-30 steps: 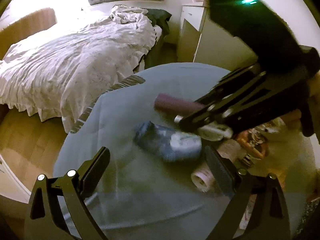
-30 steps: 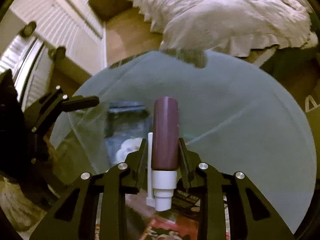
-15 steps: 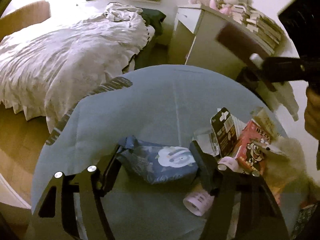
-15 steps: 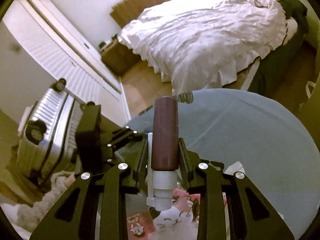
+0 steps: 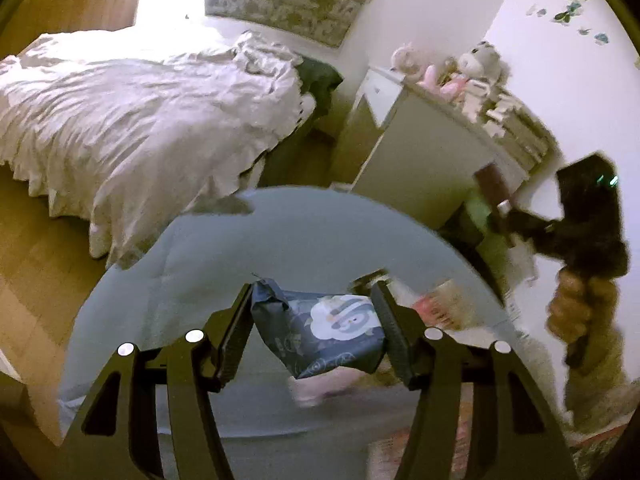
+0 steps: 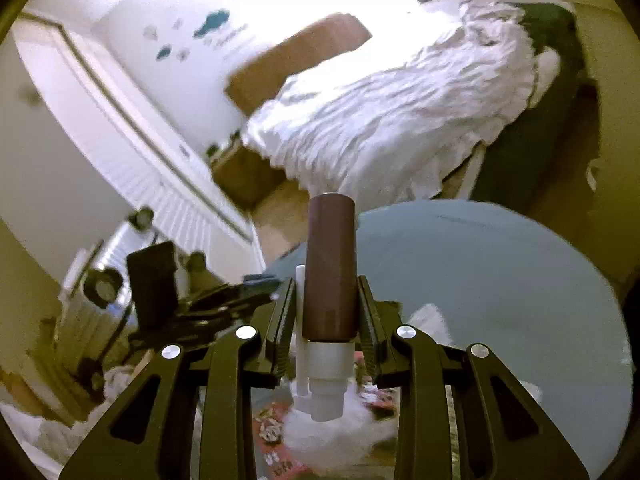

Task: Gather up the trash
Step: 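Grasp the maroon tube with the right tool while the left tool grasps the blue wrapper, then carry both items over the bin and open both tools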

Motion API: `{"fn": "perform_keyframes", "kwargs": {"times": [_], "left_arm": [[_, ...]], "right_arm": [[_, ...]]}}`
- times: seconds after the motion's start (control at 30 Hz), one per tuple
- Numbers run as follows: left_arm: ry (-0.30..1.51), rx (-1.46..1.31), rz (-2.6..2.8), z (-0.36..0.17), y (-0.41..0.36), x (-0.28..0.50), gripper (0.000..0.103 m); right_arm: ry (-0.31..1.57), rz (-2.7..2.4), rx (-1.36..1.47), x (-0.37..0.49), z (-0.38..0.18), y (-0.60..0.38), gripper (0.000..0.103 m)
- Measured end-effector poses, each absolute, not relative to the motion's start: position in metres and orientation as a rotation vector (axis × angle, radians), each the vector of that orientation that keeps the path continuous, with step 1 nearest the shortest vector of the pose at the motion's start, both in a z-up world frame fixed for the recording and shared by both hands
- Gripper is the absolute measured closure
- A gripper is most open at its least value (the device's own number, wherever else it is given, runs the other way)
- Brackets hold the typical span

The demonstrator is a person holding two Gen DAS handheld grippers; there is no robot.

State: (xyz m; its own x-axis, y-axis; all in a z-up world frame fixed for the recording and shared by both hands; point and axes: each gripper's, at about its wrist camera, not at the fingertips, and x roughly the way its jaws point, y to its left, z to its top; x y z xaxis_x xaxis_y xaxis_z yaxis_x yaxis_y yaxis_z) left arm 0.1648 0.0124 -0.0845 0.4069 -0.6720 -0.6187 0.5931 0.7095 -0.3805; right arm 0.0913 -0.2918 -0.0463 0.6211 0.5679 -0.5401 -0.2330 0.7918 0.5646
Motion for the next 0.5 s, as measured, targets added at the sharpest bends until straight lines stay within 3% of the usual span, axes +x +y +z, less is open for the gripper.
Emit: {"fn": "perform_keyframes", "kwargs": {"times": [0.27,0.5], "left_arm": [[0.774,-0.106,-0.953,-0.030,-0.118,0.136,0.045],[0.849,-0.076,-1.128,-0.033,-0.282,0.135,0.045]], "right_arm": [[0.559,0.209,0.624,0.030,-0.066,-0.436,0.073],[0.483,-0.106,0.733,-0.017,-0.115,-0.562,0.073]]}}
